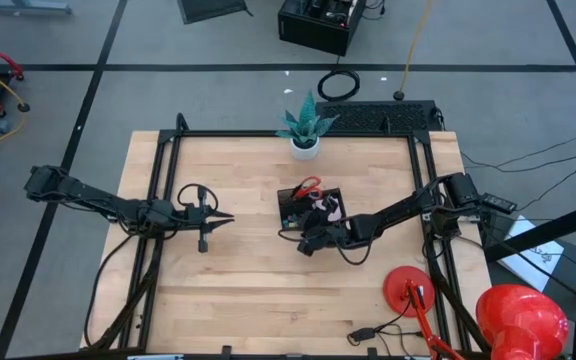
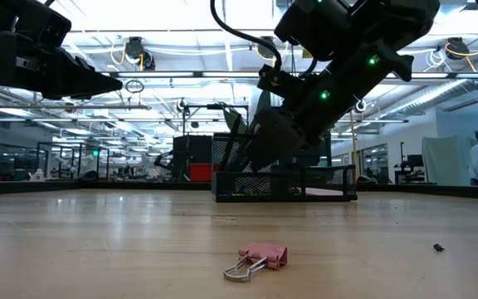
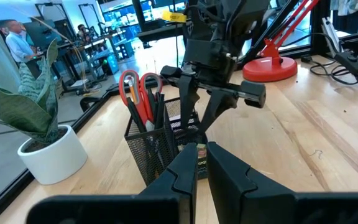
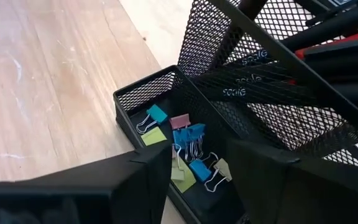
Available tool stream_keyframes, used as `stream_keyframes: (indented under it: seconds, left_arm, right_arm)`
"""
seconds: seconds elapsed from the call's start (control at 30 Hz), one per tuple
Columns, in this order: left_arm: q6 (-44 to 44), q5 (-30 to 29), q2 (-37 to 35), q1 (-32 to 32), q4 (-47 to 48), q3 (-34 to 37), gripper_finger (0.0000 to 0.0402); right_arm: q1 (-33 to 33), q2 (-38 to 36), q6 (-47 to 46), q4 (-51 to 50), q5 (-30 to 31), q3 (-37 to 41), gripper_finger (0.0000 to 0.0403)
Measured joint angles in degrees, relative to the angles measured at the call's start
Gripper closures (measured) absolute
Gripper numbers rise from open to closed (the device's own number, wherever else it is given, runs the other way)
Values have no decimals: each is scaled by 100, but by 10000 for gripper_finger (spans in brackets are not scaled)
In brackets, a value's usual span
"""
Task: Pick and place office supplies into organizer
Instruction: Put the pink binder clip into the black desk organizer
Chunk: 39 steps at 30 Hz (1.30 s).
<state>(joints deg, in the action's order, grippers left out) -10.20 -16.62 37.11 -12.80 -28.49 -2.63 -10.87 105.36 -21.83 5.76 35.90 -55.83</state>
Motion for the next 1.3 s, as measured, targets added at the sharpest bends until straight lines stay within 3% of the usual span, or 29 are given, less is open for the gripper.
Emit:
stream_keyframes:
  seconds: [0.13,0.4,0.6,0.73,0.97,1.07,1.3]
  left_arm:
    - [0,0,0,1,0,0,360]
    - [-1,0,-1,2,7,0,360]
    - [-1,2,1,2,6,0,360]
    - [23,2,1,2,2,0,360]
    - [-27,2,-1,2,0,0,360]
    - [-19,2,-1,0,-2,0,360]
    - [18,6,-1,0,-185,0,360]
  right_arm:
    - [-31,0,96,149,3,0,253]
    - [-584,-312,1143,982,-26,-49,263]
    - [-1253,-549,1559,1022,-809,-79,270]
    - [-1633,-502,1348,945,-1062,-79,298]
    - [-2171,-485,1049,445,-1125,-32,393]
    - [-2307,-485,1058,1095,-1091,236,392]
    - [-1923,-908,1423,3574,-1902,1753,400]
